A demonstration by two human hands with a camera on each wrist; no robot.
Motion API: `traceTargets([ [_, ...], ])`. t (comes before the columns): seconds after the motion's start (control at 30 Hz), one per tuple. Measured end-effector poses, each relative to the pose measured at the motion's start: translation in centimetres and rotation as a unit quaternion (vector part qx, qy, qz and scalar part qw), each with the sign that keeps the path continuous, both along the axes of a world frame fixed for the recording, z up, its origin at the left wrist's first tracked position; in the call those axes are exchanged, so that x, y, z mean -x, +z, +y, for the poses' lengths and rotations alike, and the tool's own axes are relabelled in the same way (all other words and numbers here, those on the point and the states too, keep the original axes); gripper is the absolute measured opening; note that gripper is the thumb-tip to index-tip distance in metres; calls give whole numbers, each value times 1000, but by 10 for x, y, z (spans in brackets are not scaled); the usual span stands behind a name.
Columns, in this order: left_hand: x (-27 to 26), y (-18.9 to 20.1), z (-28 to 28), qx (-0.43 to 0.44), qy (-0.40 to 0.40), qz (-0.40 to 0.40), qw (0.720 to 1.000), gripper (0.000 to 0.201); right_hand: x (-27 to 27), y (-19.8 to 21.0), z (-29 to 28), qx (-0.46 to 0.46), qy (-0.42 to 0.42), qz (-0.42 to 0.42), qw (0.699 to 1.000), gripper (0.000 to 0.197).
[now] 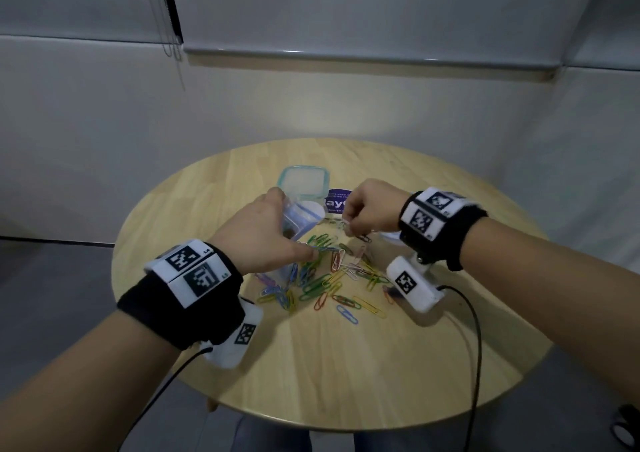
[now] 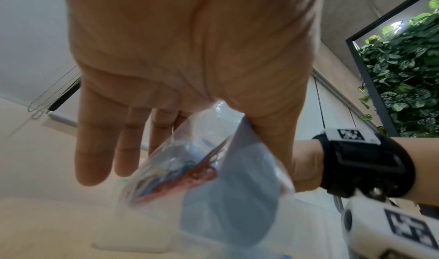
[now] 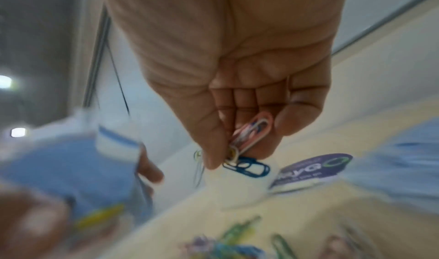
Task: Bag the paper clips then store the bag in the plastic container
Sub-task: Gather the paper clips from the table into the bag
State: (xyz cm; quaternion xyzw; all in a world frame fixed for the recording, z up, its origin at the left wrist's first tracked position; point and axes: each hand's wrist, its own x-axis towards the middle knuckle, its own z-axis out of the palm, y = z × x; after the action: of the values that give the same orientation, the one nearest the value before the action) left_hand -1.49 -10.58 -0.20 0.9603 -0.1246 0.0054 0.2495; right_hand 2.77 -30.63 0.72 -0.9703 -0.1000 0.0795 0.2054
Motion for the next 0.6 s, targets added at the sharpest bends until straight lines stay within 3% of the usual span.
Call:
traceTargets([
  [0.13,2,3,-12,-2,-1,5,1000,66,16,33,-11,-216,-65,5,974,13],
  [0.3,3,6,-29,4,-2,1,1000,71,27,50,-2,-464,-114,0,879,15],
  [0.47,5,11,-42,44,7,-31,999,76,38,38,18,-540,-122,-15,833,18],
  [0.6,4,14,-43,51,13,-59,997,78,42,32,21,-540,-109,-69,832,21],
])
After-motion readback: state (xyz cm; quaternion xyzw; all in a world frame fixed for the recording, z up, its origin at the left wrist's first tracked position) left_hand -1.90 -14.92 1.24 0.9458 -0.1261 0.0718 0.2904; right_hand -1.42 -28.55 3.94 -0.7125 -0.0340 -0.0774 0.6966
